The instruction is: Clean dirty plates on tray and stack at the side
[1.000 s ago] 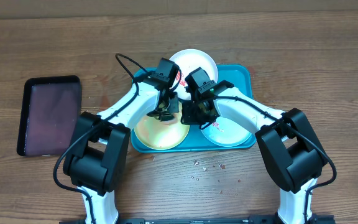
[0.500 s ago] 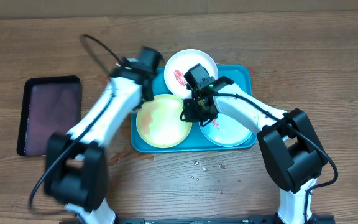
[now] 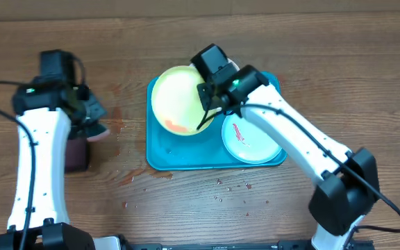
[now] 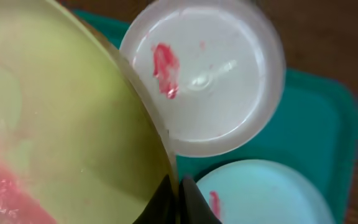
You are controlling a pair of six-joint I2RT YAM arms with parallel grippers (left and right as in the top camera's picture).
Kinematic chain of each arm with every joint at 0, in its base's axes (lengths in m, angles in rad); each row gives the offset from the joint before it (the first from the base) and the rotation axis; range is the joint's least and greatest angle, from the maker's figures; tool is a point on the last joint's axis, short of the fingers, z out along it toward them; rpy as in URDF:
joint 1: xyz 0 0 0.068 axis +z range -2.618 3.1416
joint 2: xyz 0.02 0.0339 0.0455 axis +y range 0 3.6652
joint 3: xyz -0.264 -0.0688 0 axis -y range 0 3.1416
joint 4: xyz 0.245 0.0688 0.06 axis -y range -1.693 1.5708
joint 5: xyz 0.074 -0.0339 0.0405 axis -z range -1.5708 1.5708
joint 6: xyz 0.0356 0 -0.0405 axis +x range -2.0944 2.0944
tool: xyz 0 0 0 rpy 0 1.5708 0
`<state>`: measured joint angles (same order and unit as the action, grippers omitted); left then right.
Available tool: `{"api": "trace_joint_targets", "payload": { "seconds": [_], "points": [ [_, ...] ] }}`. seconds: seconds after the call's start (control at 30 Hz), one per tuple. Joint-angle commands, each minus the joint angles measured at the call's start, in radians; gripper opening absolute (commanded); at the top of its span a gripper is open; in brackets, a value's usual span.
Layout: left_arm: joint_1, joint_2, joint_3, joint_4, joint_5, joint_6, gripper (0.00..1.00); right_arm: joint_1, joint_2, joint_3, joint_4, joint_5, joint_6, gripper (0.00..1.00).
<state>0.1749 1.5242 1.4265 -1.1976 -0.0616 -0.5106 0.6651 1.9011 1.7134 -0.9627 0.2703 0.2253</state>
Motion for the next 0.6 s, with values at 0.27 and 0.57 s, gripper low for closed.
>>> {"api": "trace_joint_targets", "payload": {
  "seconds": [0.27,0.57],
  "points": [
    [0.216,0.0,-0.005,-0.022,0.029,0.017,0.04,0.28,-0.039,0.038,0.152,0.909,-0.48,0.04],
    [0.217,0.0,-0.005,-0.021,0.003,0.017,0.04,0.357,-0.039,0.037,0.288,0.985,-0.662,0.04]
  ]
}}
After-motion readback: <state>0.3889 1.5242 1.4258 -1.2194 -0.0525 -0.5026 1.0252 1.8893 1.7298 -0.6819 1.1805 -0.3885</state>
